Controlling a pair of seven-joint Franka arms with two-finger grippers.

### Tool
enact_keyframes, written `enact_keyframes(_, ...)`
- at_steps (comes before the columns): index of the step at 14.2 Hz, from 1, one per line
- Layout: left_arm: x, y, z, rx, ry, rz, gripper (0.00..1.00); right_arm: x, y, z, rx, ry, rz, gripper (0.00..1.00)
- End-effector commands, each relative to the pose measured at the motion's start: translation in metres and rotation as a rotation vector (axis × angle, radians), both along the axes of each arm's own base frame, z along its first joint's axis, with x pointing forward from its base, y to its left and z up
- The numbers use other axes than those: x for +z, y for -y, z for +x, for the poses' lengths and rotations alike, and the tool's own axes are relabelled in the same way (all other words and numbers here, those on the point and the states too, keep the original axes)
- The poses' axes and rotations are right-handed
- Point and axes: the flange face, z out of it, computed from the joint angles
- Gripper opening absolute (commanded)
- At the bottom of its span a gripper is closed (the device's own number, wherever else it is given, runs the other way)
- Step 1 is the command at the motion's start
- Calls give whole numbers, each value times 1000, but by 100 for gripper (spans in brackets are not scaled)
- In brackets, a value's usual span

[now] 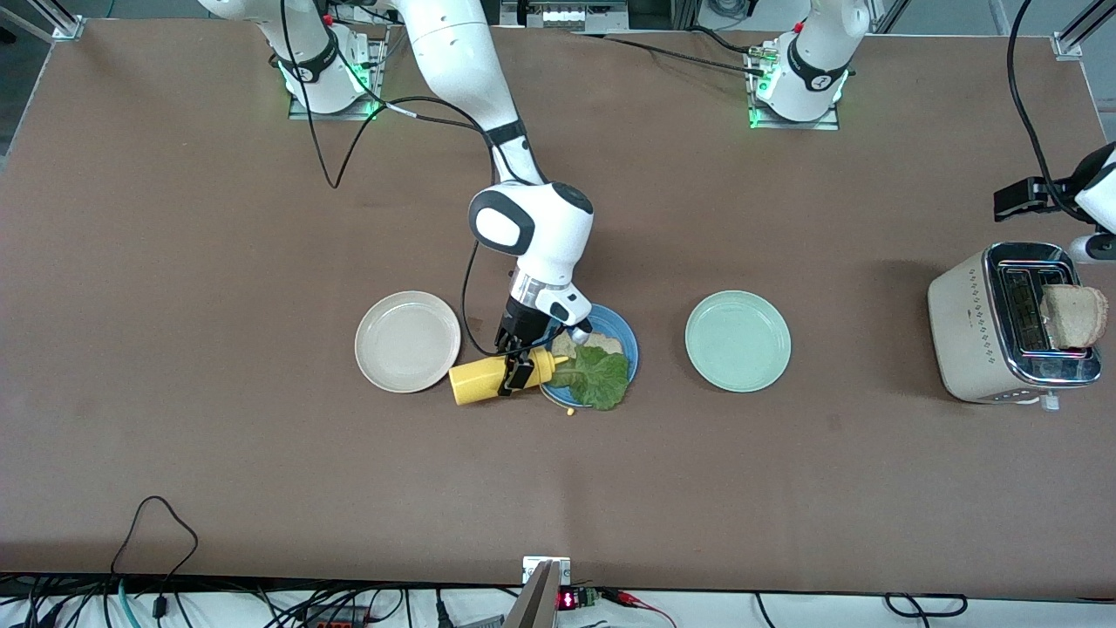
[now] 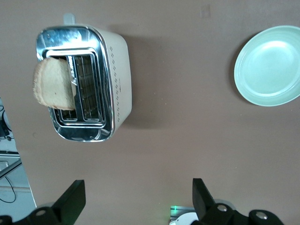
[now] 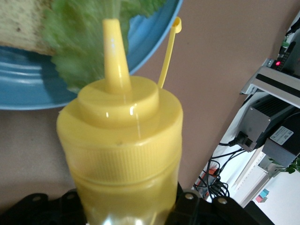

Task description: Make sandwich in blue plate with both arms

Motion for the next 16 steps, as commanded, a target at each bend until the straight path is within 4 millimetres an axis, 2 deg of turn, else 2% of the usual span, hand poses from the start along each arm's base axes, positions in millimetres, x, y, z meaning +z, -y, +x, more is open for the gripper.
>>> enact_keyframes(1, -2, 5, 13, -9, -29, 4, 100, 9, -10, -2, 2, 41, -40, 0)
enact_keyframes(2, -11, 18, 11, -33, -77, 0, 100, 9, -11, -4, -3, 39, -47, 0)
enact_keyframes(4, -8, 22, 5, -32, -113, 3, 100, 17, -8, -2, -19, 40, -56, 0)
enact_keyframes(7, -10, 21, 7, -33, -112, 9, 100, 81, 2, 11, -94, 45, 1, 0)
enact_keyframes(9, -8, 22, 6, -33, -109, 10, 100, 122, 26, 29, -170, 18, 96, 0)
enact_keyframes(10, -7, 21, 6, -31, -107, 10, 100, 130, 37, 34, -206, -29, 157, 0)
enact_keyframes(15, -5, 26, 6, -29, -100, 11, 100, 169, 138, 74, -476, -220, 528, 0)
enact_keyframes(16, -5, 25, 6, -29, -95, 10, 100, 177, 166, 81, -524, -249, 591, 0)
